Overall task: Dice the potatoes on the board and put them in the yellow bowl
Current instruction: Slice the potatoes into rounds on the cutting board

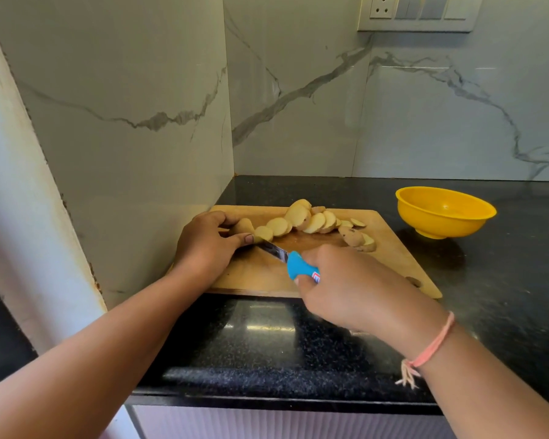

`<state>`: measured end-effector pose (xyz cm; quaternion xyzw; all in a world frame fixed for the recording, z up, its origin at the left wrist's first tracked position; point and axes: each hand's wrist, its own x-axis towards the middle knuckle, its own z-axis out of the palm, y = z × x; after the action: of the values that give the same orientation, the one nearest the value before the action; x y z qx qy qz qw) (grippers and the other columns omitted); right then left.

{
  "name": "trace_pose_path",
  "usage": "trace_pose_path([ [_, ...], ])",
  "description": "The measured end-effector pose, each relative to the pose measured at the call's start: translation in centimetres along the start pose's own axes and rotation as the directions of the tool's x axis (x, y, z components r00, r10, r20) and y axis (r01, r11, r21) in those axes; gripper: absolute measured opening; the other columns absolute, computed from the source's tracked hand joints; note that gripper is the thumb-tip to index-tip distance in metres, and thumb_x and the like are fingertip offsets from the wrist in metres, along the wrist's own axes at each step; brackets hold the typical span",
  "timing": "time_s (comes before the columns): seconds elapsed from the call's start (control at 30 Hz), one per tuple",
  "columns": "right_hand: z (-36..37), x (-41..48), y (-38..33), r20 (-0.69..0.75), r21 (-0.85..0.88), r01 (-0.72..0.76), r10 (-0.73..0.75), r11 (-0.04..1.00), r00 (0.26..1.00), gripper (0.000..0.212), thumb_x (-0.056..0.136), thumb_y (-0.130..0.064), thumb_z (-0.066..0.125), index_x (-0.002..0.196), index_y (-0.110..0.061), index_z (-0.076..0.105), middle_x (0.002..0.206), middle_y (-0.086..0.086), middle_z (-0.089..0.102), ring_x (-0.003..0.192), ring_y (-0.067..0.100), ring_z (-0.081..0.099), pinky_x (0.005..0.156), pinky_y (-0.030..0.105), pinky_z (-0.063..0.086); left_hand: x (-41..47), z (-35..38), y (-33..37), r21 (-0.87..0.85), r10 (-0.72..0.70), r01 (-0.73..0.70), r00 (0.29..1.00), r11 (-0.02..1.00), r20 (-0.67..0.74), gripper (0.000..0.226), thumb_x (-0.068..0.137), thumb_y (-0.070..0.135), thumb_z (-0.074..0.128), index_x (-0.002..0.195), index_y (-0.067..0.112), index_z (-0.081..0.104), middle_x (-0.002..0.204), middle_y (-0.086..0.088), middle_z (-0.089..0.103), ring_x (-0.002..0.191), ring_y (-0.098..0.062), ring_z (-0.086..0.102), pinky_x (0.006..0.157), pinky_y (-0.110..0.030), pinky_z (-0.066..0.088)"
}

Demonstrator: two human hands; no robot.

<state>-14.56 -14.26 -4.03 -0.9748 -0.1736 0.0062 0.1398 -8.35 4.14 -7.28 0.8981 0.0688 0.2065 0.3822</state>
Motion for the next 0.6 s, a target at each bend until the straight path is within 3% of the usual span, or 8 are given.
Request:
trace_pose_path([
  [0.07, -0.3, -0.2, 0.4, -0.032, 0.005, -0.006, 0.006, 1.000, 0.999, 0.040, 0.096, -0.039, 0.043, 0.133, -0.025, 0.046, 0.110, -0.002, 0.058, 0.080, 0.011, 0.055, 0.068, 0.027, 0.047, -0.1, -0.1, 0.1, 0.002, 0.004, -0.004, 1.000, 1.000, 0.008, 0.044, 0.080, 0.028, 0.075, 0.121, 0.017, 0.063, 0.128, 0.001, 0.059, 0.100, -0.007, 0.047, 0.086, -0.023, 0.035],
  [0.17, -0.4, -0.1, 0.2, -0.127, 0.043, 0.023, -0.017, 0.999, 0.992, 0.033, 0.097, -0.039, 0.040, 0.124, -0.025, 0.051, 0.097, -0.004, 0.059, 0.080, 0.010, 0.055, 0.065, 0.027, 0.045, -0.3, -0.3, 0.2, 0.014, 0.011, -0.012, 1.000, 1.000, 0.019, 0.047, 0.082, 0.025, 0.073, 0.126, 0.017, 0.061, 0.133, 0.000, 0.057, 0.115, -0.014, 0.053, 0.089, -0.022, 0.034],
  [0.27, -0.3, 0.0, -0.7, -0.204, 0.064, 0.071, -0.057, 0.995, 0.977, 0.033, 0.098, -0.038, 0.037, 0.125, -0.025, 0.051, 0.098, -0.004, 0.060, 0.079, 0.009, 0.054, 0.061, 0.024, 0.043, -0.3, -0.2, 0.2, 0.019, 0.011, -0.011, 1.000, 1.000, 0.018, 0.048, 0.083, 0.025, 0.072, 0.129, 0.017, 0.059, 0.135, 0.000, 0.056, 0.119, -0.017, 0.053, 0.091, -0.023, 0.036],
  [0.47, 0.4, 0.2, -1.8, -0.192, 0.004, 0.079, -0.077, 0.997, 0.978, 0.028, 0.099, -0.035, 0.037, 0.118, -0.020, 0.051, 0.078, -0.005, 0.049, 0.063, 0.008, 0.044, 0.046, 0.023, 0.026, -0.4, -0.3, 0.3, 0.043, 0.022, -0.023, 1.000, 0.999, 0.004, 0.048, 0.084, 0.027, 0.071, 0.130, 0.017, 0.058, 0.136, 0.001, 0.056, 0.120, -0.016, 0.053, 0.089, -0.020, 0.033],
  [0.6, 0.1, -0.2, -3.2, -0.189, -0.103, 0.083, -0.102, 0.991, 0.977, 0.024, 0.096, -0.030, 0.042, 0.115, -0.016, 0.050, 0.080, -0.001, 0.050, 0.070, 0.016, 0.051, 0.049, 0.024, 0.034, -0.5, -0.3, 0.4, 0.057, 0.046, -0.045, 0.999, 0.997, -0.011, 0.048, 0.083, 0.024, 0.072, 0.128, 0.014, 0.060, 0.133, 0.000, 0.058, 0.118, -0.016, 0.055, 0.091, -0.022, 0.036],
])
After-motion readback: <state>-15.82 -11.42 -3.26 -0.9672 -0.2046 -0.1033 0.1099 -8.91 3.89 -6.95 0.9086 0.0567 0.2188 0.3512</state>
